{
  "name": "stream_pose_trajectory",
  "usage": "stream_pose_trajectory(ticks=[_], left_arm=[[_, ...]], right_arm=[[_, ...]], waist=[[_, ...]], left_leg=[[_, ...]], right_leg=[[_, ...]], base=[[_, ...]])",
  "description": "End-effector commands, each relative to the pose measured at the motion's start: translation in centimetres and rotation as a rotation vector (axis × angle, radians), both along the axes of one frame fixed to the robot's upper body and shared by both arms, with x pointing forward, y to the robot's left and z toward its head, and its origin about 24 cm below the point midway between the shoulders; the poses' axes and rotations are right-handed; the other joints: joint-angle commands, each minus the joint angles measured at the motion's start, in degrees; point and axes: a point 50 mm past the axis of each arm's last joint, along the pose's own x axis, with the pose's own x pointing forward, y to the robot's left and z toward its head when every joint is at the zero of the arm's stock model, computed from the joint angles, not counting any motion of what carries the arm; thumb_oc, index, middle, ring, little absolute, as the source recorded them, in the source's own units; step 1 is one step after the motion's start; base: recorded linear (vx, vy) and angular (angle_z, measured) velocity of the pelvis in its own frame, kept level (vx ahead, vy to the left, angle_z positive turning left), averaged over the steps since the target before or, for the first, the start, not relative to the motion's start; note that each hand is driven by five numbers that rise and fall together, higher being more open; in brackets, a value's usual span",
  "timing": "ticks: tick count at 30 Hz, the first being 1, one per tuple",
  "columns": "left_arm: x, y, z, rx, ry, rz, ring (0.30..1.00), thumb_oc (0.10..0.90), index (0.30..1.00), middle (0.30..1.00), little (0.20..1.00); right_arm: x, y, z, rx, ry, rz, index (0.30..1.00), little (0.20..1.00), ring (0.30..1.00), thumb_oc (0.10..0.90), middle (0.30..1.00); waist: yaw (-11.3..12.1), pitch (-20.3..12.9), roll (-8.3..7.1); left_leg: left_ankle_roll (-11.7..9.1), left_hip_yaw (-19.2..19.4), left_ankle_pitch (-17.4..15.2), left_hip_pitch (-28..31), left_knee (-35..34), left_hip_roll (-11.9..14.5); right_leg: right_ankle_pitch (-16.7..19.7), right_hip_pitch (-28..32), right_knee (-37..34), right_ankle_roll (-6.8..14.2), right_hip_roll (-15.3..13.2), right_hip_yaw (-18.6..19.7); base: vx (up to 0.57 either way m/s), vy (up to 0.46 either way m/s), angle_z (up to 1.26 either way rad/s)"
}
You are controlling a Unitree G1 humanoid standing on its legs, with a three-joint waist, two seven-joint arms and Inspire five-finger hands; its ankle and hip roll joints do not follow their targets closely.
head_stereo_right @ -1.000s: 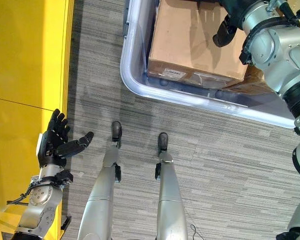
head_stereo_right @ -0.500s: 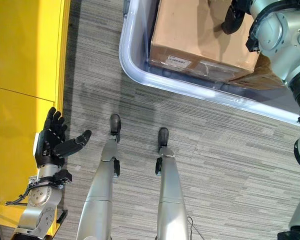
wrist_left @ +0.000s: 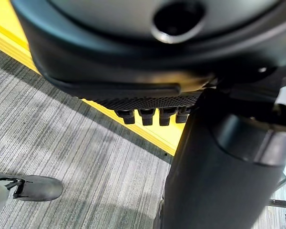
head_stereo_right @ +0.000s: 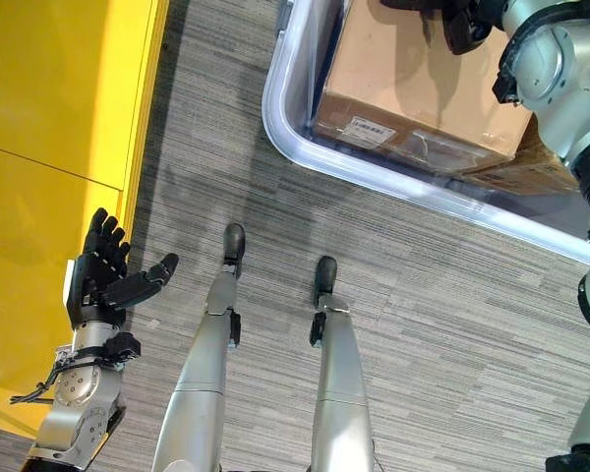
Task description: Move parts from the plastic box to the shelf.
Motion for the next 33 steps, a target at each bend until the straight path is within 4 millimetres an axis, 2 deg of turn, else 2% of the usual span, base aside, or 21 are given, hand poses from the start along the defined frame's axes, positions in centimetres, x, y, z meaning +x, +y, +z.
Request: stream_pose_trajectory(ticks=[1,19,22,25,32,33], left_arm=[[-0.6,1.3,3.4,0.057,-0.182,0.031,1.0,0.9,1.0,1.0,1.0],[-0.5,1.4,3.7,0.101,-0.176,-0.003,1.0,0.9,1.0,1.0,1.0],[-0.4,1.3,3.8,0.12,-0.176,-0.025,1.0,0.9,1.0,1.0,1.0],[-0.2,1.1,4.1,0.138,-0.184,-0.042,1.0,0.9,1.0,1.0,1.0],[-0.2,1.1,4.1,0.169,-0.173,-0.069,1.0,0.9,1.0,1.0,1.0],[-0.2,1.1,4.2,0.185,-0.17,-0.074,1.0,0.9,1.0,1.0,1.0]], right_arm=[[-1.2,-0.4,2.5,-0.012,-0.079,-0.015,0.3,0.3,0.3,0.4,0.3],[-0.2,-1.0,-3.1,0.049,0.067,0.06,0.3,0.3,0.3,0.4,0.3],[-0.1,-1.8,-5.6,0.063,0.137,0.058,0.3,0.3,0.3,0.4,0.3],[-0.5,-2.4,-6.8,0.058,0.172,0.059,0.3,0.3,0.3,0.4,0.3],[-1.4,-3.5,-8.8,0.052,0.226,0.061,0.3,0.3,0.3,0.4,0.3],[-1.7,-3.7,-9.0,0.053,0.23,0.067,0.3,0.3,0.3,0.4,0.3]], waist=[[0.36,0.27,-1.15],[2.12,0.27,-1.58],[2.5,0.27,-1.56],[2.43,0.25,-1.62],[1.96,-3.34,-2.19],[1.78,-4.61,-2.31]], left_leg=[[-1.01,1.13,-16.02,3.65,11.15,2.93],[-1.58,-0.45,-12.51,13.72,4.36,2.69],[-1.58,-1.12,-10.97,18.24,1.07,2.45],[-1.58,-1.58,-9.96,21.39,-0.92,2.3],[-1.72,-2.09,-8.68,26.56,-4.29,2.86],[-1.75,-2.26,-8.84,28.06,-4.55,3.13]], right_leg=[[-2.63,8.0,-7.45,1.86,-2.3,-0.17],[-2.08,18.61,-11.06,1.98,-3.2,-2.8],[-1.4,23.19,-13.49,2.36,-3.55,-3.93],[-1.05,26.78,-15.21,2.48,-4.15,-4.71],[0.74,33.16,-19.93,2.98,-4.61,-6.05],[0.86,34.89,-20.83,3.13,-4.68,-6.44]], base=[[-0.03,-0.005,0.01],[-0.05,-0.016,0.05],[-0.04,-0.036,0.07],[-0.01,-0.021,0.13],[0.04,-0.006,0.09],[0.09,-0.018,0.19]])
